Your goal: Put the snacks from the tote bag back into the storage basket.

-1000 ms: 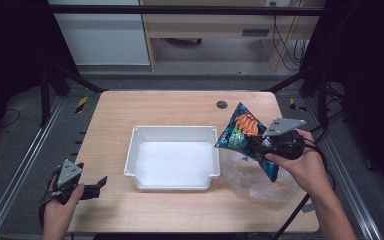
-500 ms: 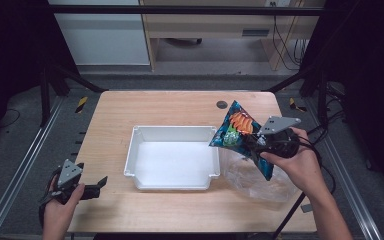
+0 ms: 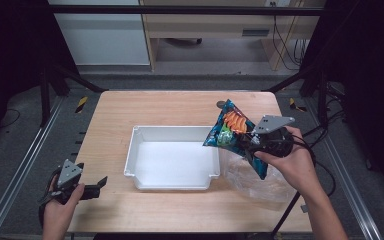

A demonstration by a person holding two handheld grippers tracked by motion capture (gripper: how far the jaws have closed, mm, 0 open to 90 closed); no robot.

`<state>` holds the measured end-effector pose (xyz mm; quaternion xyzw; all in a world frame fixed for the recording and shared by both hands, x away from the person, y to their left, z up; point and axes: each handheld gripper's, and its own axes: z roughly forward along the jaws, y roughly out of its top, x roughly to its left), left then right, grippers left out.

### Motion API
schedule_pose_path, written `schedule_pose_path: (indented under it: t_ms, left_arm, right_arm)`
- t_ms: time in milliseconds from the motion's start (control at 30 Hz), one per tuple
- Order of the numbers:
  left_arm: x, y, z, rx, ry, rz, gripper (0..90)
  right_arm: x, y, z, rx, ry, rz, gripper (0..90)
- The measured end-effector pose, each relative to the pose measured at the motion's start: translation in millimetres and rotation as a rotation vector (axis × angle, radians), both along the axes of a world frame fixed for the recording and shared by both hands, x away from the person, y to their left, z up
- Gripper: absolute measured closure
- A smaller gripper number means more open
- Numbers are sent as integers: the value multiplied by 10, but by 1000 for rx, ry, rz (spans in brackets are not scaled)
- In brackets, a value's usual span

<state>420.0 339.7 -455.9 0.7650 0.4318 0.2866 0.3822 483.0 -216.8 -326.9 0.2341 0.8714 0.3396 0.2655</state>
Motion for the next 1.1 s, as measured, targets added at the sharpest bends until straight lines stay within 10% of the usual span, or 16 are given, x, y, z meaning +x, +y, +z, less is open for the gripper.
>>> schedule_pose_path:
  t_ms: [1100]
  left_arm:
    - [7,-84,-9,15,4,-39,34]
  right_arm:
    - [214,501,-43,3,-9,64,431]
